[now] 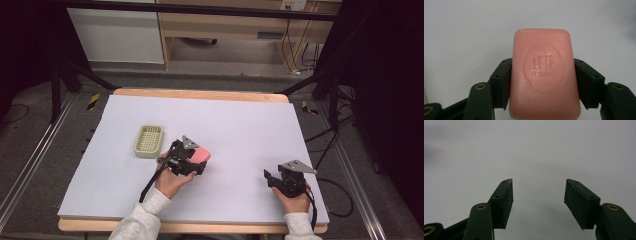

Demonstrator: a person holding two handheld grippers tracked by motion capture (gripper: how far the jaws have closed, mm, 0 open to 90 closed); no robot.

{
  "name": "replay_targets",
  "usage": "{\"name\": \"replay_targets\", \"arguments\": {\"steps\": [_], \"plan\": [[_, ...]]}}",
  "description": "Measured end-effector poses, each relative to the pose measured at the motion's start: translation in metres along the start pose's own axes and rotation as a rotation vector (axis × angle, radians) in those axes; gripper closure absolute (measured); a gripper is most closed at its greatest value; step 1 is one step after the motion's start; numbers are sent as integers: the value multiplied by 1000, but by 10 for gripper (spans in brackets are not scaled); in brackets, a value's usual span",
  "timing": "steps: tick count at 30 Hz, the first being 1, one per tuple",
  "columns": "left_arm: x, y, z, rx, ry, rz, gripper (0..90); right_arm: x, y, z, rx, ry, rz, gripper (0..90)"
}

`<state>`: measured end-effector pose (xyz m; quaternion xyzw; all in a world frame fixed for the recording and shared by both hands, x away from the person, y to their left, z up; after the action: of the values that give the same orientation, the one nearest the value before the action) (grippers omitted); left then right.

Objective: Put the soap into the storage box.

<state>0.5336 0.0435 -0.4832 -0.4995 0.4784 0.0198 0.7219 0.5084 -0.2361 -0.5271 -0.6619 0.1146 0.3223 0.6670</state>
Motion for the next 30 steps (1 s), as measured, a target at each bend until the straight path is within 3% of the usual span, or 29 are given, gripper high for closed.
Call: {"name": "replay_targets", "arguments": {"steps": [30], "plan": [[-46, 27, 62, -93, -64, -49, 373, 0, 1, -1, 6, 9, -3, 385]]}}
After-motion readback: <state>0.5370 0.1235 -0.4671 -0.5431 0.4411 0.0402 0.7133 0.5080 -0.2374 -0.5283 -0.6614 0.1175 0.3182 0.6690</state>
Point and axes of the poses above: each handheld gripper's, and its own axes: x roughly forward along the jaws, y roughly out of its underside, z roughly to its left, the point moved 9 cm from there along x, roughly forward along the jaws, and after that the axes turned 5 degrees about x, right-handed, at the moved point
